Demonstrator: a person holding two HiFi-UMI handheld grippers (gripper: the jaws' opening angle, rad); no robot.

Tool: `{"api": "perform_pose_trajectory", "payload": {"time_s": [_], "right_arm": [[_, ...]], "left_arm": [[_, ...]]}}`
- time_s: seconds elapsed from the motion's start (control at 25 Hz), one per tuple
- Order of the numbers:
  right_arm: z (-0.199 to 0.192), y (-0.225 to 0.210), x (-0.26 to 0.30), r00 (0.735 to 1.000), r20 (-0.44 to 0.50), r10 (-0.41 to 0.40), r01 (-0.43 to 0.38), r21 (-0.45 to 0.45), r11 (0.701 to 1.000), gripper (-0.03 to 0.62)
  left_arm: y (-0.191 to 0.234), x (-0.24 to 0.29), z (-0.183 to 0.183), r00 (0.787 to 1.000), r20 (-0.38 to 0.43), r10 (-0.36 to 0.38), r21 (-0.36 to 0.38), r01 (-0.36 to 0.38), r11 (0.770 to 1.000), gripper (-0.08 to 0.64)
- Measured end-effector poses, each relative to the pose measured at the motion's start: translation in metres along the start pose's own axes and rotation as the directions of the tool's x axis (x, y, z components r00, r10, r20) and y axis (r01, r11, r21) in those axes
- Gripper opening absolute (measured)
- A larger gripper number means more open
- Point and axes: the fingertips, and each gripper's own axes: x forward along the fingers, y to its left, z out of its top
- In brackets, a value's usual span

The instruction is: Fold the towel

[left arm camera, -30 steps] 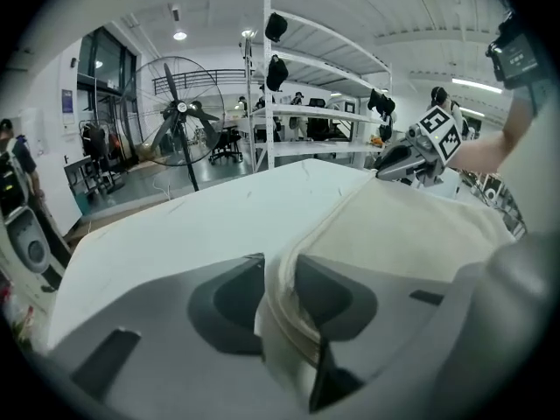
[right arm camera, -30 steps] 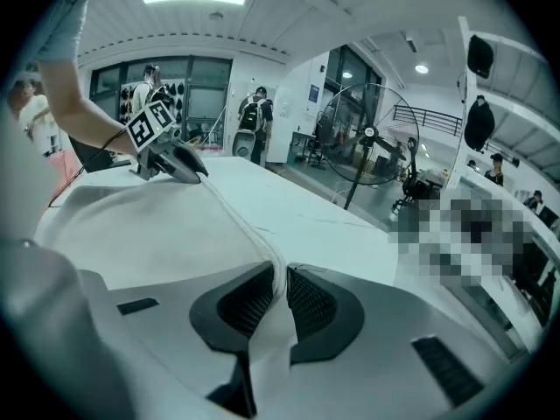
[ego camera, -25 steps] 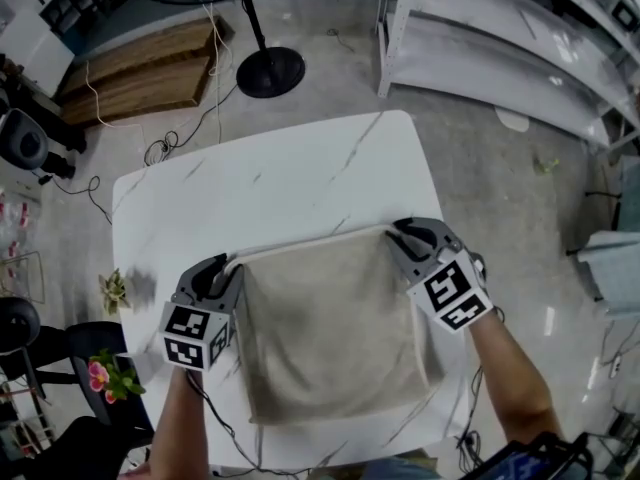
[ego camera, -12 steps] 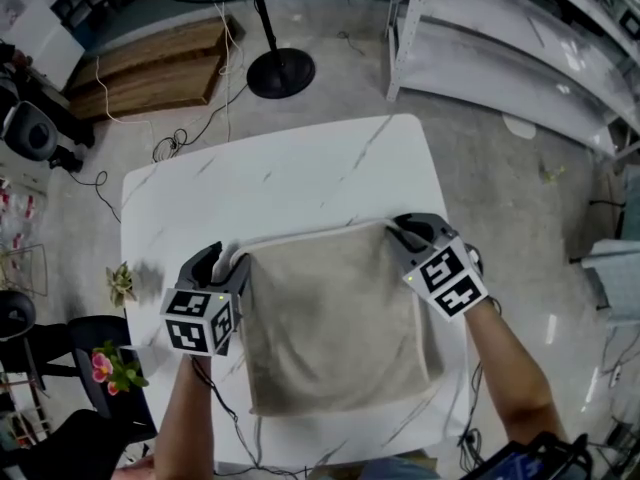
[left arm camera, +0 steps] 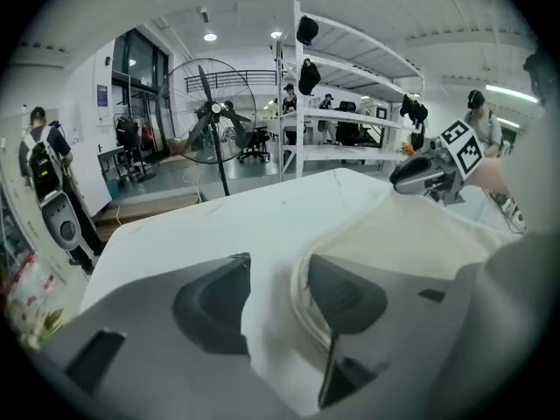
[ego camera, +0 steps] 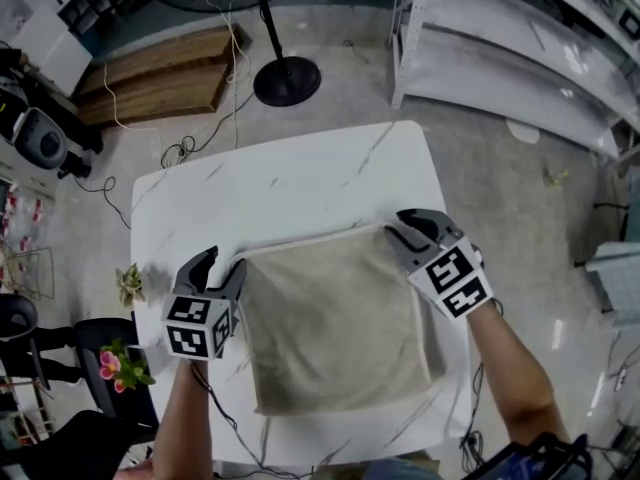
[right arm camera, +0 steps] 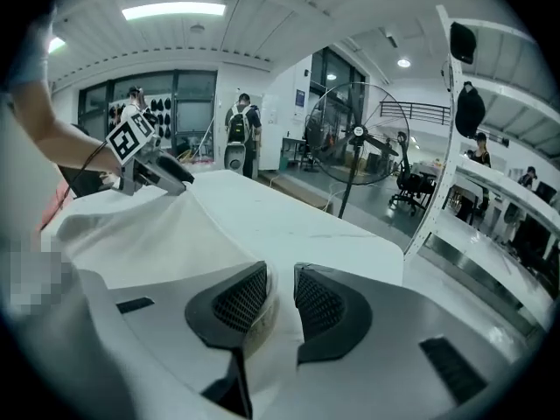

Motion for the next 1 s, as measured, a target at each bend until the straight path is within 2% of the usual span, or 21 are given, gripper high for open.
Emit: {"api": "perform_pose_trajectory", "payload": {"time_s": [0.08, 0.2, 0.28, 0.36, 0.4, 0.48, 0.56, 0.64, 0.76, 0.92, 1.0], "right_arm": [[-0.008, 0.000, 0.009, 0.999, -0.031, -0.015, 0.014, -0.035, 0.999, 0.109], [-0.023, 0.002, 0.021, 0.997, -0.078, -0.029, 0.022, -0.081, 0.996, 0.109], [-0.025, 0.004, 0.023, 0.997, -0.077, -0.028, 0.021, -0.094, 0.995, 0.092], [-0.022, 0.004, 0.022, 0.998, -0.069, -0.009, 0.004, -0.078, 0.997, 0.103], [-0.020, 0.003, 0.019, 0.998, -0.060, 0.014, -0.017, -0.047, 0.999, 0.117], [-0.012, 0.004, 0.012, 0.997, -0.024, 0.075, -0.074, 0.036, 0.997, 0.165], [-0.002, 0.006, 0.003, 0.992, 0.029, 0.125, -0.127, 0.086, 0.988, 0.184], [0.008, 0.009, -0.005, 0.986, 0.070, 0.152, -0.158, 0.082, 0.984, 0.173], [0.019, 0.020, -0.016, 0.983, 0.093, 0.159, -0.160, 0.004, 0.987, 0.150], [0.018, 0.042, -0.018, 0.984, 0.067, 0.164, -0.155, -0.118, 0.981, 0.106], [0.013, 0.040, -0.015, 0.987, 0.052, 0.149, -0.141, -0.132, 0.981, 0.074]], "left_arm": [[-0.001, 0.012, -0.003, 1.000, -0.019, -0.002, 0.006, 0.002, 1.000, 0.207], [-0.004, 0.027, -0.011, 0.998, -0.048, -0.032, -0.039, 0.031, 0.999, 0.191], [-0.004, 0.031, -0.013, 0.998, -0.046, -0.042, -0.066, 0.039, 0.997, 0.183], [-0.003, 0.031, -0.012, 0.998, -0.044, -0.050, -0.068, 0.047, 0.997, 0.186], [-0.004, 0.030, -0.012, 0.997, -0.045, -0.063, -0.066, 0.060, 0.996, 0.207], [-0.007, 0.025, -0.013, 0.992, -0.048, -0.116, -0.067, 0.113, 0.991, 0.295], [-0.012, 0.020, -0.016, 0.983, -0.055, -0.176, -0.064, 0.173, 0.983, 0.370], [-0.014, 0.014, -0.018, 0.976, -0.061, -0.208, -0.047, 0.205, 0.978, 0.380], [-0.003, 0.002, -0.014, 0.986, -0.034, -0.163, -0.030, 0.162, 0.986, 0.382], [0.015, -0.011, -0.012, 0.995, 0.004, -0.104, -0.073, 0.104, 0.992, 0.380], [0.018, -0.018, -0.010, 0.996, 0.015, -0.086, -0.078, 0.087, 0.993, 0.378]]}}
